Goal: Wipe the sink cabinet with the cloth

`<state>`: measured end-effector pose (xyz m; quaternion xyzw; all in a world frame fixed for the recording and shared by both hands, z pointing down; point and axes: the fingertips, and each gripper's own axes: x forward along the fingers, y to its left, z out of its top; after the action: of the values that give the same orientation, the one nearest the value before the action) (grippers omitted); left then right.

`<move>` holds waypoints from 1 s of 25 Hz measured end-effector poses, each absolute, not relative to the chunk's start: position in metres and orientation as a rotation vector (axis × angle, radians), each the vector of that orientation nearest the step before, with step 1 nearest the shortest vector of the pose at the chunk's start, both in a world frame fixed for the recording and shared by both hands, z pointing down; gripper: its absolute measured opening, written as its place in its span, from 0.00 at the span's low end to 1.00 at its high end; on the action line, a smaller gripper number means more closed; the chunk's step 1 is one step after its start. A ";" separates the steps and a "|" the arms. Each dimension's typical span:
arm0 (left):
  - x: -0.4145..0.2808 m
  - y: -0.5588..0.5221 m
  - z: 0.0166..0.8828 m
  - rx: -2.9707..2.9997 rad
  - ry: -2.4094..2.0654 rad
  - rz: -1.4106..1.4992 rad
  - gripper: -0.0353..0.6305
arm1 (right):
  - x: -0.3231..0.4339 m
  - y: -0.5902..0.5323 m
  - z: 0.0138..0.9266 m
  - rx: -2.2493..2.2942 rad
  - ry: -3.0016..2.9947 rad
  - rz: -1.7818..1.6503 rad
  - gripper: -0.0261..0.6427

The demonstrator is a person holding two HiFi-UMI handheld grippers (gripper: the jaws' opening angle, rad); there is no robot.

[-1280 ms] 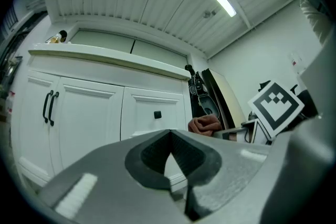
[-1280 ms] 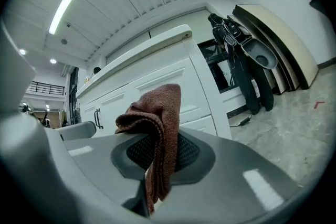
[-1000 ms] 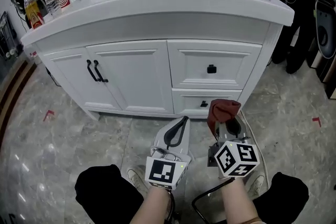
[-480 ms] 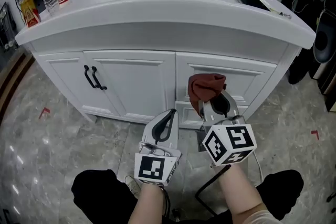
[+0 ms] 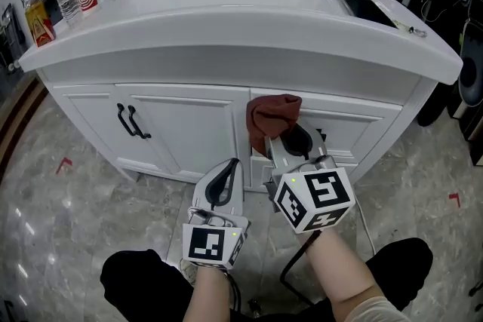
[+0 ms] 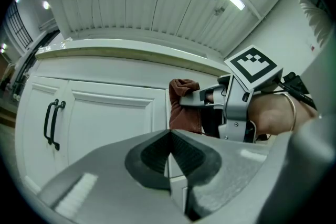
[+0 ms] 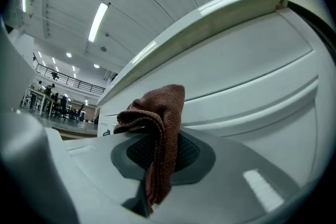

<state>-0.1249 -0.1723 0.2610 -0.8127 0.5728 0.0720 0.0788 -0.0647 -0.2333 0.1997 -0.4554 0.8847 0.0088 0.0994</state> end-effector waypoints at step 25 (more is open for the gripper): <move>-0.002 -0.171 0.285 -2.641 1.457 0.165 0.05 | 0.125 -0.226 0.193 -1.771 2.396 0.052 0.16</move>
<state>-0.0018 -0.1706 0.2854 -0.8727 0.4815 0.0544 0.0605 0.1255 -0.2263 0.1932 -0.5925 0.8013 0.0174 0.0807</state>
